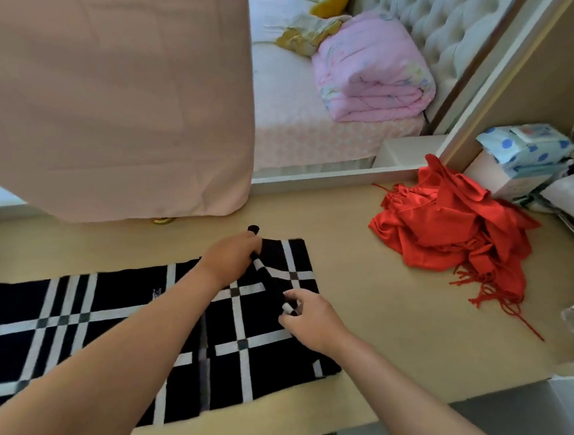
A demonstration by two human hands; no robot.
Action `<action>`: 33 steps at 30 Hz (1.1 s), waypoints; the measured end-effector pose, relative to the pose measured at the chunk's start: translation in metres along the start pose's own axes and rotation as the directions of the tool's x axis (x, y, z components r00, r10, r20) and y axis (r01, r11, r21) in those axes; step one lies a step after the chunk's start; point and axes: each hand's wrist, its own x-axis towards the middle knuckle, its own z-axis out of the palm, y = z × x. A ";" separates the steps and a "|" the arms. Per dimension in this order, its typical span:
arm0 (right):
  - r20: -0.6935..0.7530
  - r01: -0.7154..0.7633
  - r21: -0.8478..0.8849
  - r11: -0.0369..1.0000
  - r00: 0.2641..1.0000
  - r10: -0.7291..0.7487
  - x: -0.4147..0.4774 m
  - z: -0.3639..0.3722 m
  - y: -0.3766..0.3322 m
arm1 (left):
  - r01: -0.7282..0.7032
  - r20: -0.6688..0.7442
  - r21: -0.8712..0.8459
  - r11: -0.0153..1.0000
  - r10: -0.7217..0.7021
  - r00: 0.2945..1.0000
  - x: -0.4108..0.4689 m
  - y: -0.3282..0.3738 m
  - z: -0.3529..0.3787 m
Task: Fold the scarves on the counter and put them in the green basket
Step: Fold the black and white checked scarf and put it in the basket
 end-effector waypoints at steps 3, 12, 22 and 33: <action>0.037 -0.010 -0.022 1.000 0.999 0.011 0.003 0.044 -0.021 | 0.050 -0.008 -0.114 0.992 -0.052 0.999 -0.028 -0.040 0.004; 0.008 -0.009 -0.011 1.000 1.000 0.009 0.004 0.128 -0.035 | 0.063 0.037 -0.269 0.961 -0.055 0.998 -0.074 -0.104 0.036; 0.006 0.003 -0.126 0.992 1.000 -0.002 0.005 0.143 -0.029 | 0.137 -0.092 -0.005 0.991 -0.137 0.986 -0.097 -0.096 0.049; 0.034 0.248 -0.765 0.594 0.937 -0.348 0.085 0.068 -0.005 | 0.496 -0.170 0.059 0.866 -0.481 0.860 -0.073 -0.093 0.062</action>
